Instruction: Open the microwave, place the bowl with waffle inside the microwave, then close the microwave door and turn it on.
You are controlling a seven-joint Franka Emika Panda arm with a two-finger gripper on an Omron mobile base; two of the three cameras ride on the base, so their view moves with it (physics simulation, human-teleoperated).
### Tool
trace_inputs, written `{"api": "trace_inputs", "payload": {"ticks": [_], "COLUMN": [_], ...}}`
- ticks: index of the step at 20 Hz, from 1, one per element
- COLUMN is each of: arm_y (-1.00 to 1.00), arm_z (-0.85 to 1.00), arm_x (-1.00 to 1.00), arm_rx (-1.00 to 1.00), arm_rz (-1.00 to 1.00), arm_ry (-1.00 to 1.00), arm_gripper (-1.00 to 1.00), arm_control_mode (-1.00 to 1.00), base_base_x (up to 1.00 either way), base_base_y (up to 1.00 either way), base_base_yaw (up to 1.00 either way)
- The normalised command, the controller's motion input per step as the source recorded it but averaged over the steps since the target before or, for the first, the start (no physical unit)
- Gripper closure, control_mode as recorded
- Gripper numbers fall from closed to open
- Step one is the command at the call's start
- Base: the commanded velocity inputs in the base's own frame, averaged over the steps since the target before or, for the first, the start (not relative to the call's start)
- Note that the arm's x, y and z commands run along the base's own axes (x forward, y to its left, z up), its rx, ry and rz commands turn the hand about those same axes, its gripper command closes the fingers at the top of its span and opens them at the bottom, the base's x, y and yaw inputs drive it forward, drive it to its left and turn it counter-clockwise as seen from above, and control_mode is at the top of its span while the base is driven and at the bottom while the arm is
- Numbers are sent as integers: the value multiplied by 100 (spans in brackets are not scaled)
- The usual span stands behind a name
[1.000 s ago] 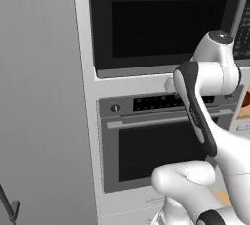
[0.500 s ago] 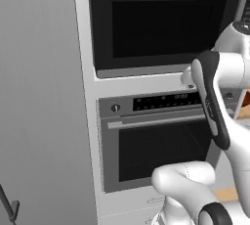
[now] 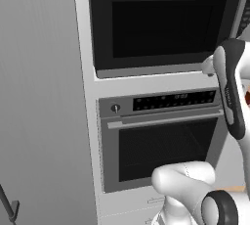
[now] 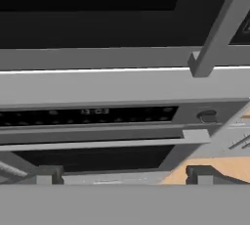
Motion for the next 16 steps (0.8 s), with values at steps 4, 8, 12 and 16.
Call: {"api": "trace_inputs", "payload": {"ticks": [4,8,12,16], "arm_y": [-29,-14,-27,-38], "arm_z": [15,22,46,32], "arm_x": [-5,6,10,10], "arm_rx": [-6,-2,0,0], "arm_rz": [-4,-6,-2,0], "arm_ry": [-41,-23,0,0], "arm_gripper": [-100,-100,-100,-100], "arm_control_mode": [-100,-100,-100,-100], "base_base_x": [0,0,0,0], "base_base_y": [0,0,0,0], "base_base_yaw": [0,0,0,0]}}
